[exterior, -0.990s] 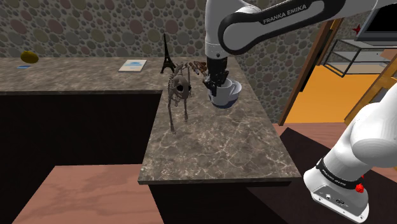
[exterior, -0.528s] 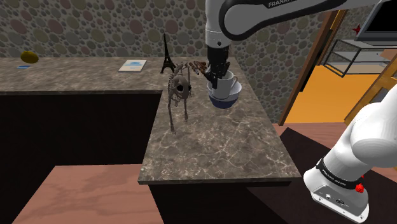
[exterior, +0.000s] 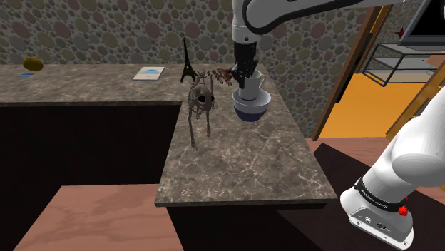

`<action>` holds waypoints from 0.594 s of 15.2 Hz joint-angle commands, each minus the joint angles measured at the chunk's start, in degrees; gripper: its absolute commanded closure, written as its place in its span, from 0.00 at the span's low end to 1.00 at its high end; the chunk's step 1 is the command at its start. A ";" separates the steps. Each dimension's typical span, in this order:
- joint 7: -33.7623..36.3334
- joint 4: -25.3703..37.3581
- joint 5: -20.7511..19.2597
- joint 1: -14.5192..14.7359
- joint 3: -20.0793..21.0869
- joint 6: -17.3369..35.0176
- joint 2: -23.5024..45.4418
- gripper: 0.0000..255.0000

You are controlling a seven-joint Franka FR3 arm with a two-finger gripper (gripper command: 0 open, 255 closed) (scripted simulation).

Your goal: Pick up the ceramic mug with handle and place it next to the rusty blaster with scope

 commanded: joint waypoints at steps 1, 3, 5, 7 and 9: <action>-2.28 1.33 -0.41 -1.18 -1.20 0.52 1.73 1.00; -4.34 3.65 -0.82 -2.26 -2.26 0.54 3.97 1.00; -6.35 6.28 -1.16 -3.33 -3.26 0.43 6.38 1.00; -8.31 9.23 -1.45 -4.39 -4.18 0.18 8.98 1.00; -10.24 12.55 -1.68 -5.42 -5.04 -0.24 11.76 1.00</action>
